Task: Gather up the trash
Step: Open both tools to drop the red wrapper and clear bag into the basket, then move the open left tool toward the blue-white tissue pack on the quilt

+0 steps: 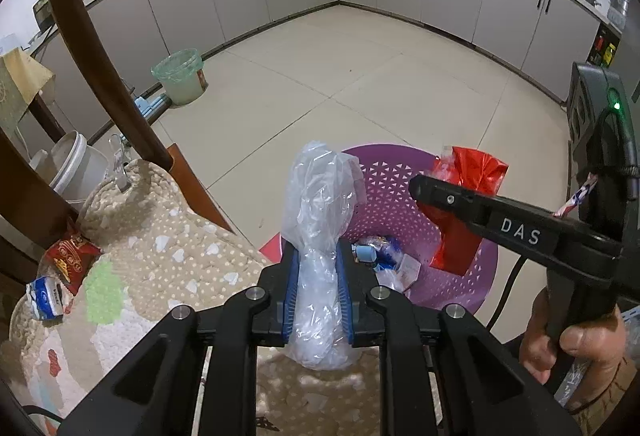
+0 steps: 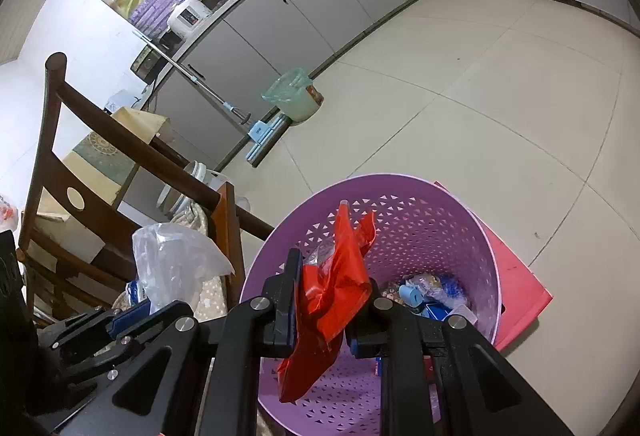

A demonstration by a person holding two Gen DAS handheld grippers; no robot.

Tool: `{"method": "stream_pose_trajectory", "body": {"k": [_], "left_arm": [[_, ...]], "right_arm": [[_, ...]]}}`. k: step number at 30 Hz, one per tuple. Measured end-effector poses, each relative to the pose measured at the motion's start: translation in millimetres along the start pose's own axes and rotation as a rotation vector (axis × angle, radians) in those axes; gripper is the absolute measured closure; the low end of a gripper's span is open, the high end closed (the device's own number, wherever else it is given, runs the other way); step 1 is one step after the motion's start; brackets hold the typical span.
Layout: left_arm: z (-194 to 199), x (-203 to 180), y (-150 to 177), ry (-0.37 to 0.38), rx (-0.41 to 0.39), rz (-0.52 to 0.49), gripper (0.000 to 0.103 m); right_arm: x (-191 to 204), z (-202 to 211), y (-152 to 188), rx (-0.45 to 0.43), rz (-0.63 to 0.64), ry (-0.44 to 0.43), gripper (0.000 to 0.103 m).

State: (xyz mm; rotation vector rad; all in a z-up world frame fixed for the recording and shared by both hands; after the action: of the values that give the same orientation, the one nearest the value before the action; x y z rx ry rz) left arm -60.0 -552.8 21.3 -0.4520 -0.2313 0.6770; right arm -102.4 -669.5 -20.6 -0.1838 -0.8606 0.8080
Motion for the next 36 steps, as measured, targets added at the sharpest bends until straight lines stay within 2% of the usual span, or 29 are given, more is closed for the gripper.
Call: {"method": "stream_pose_trajectory", "body": {"k": [1, 3, 4, 5, 6, 9, 17, 22, 28, 34, 36], "left_arm": [[1.0, 0.3, -0.2, 0.002, -0.003, 0.004, 0.079], [3.7, 2.0, -0.5, 0.004, -0.015, 0.017, 0.057], [6.2, 3.6, -0.8, 0.007, -0.026, 0.028, 0.050], [8.4, 4.1, -1.4, 0.011, -0.035, 0.038, 0.041], [10.6, 5.5, -1.6, 0.017, -0.044, 0.048, 0.037], [14.7, 9.9, -1.2, 0.043, -0.047, 0.080, 0.036], [21.0, 26.9, 22.1, 0.051, -0.036, 0.146, 0.036], [29.4, 56.6, 48.7, -0.013, -0.034, 0.171, 0.036], [45.6, 131.3, 91.7, -0.082, -0.018, 0.333, 0.035], [70.4, 222.8, 136.6, -0.217, -0.016, 0.502, 0.035], [74.0, 246.8, 150.0, -0.239, -0.016, 0.550, 0.034]], "right_arm": [[-1.2, -0.5, 0.2, 0.000, -0.001, 0.001, 0.083], [-1.6, -0.7, 0.2, 0.000, -0.001, 0.007, 0.081], [-1.4, -0.4, 0.0, -0.003, 0.003, 0.016, 0.080], [0.4, -0.3, -0.5, -0.007, 0.008, 0.020, 0.074], [2.0, 0.1, -0.1, -0.012, 0.010, 0.023, 0.065], [1.8, 1.9, -0.4, -0.028, 0.011, 0.040, 0.052], [0.1, 1.5, -1.9, -0.041, 0.006, 0.059, 0.043], [6.0, -1.5, -1.5, -0.044, 0.021, 0.070, 0.039], [18.5, -10.0, 4.9, -0.030, 0.054, 0.092, 0.038], [34.9, -14.7, 13.2, -0.025, 0.082, 0.094, 0.036], [41.3, -17.6, 15.8, -0.021, 0.099, 0.096, 0.036]]}}
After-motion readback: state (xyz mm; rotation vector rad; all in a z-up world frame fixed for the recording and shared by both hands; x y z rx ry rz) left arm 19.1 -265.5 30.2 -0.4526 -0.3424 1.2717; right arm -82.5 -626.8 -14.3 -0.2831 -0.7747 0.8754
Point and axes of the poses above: each gripper's, at about its wrist camera, not at the fingertips, and z roughly against the way its jaws point, x to its left, y to its underside, the point moved 6 cm from there along -z, roughly the way its jaws point, and after that the axes turned 5 degrees about x, right-handed, at the moved point
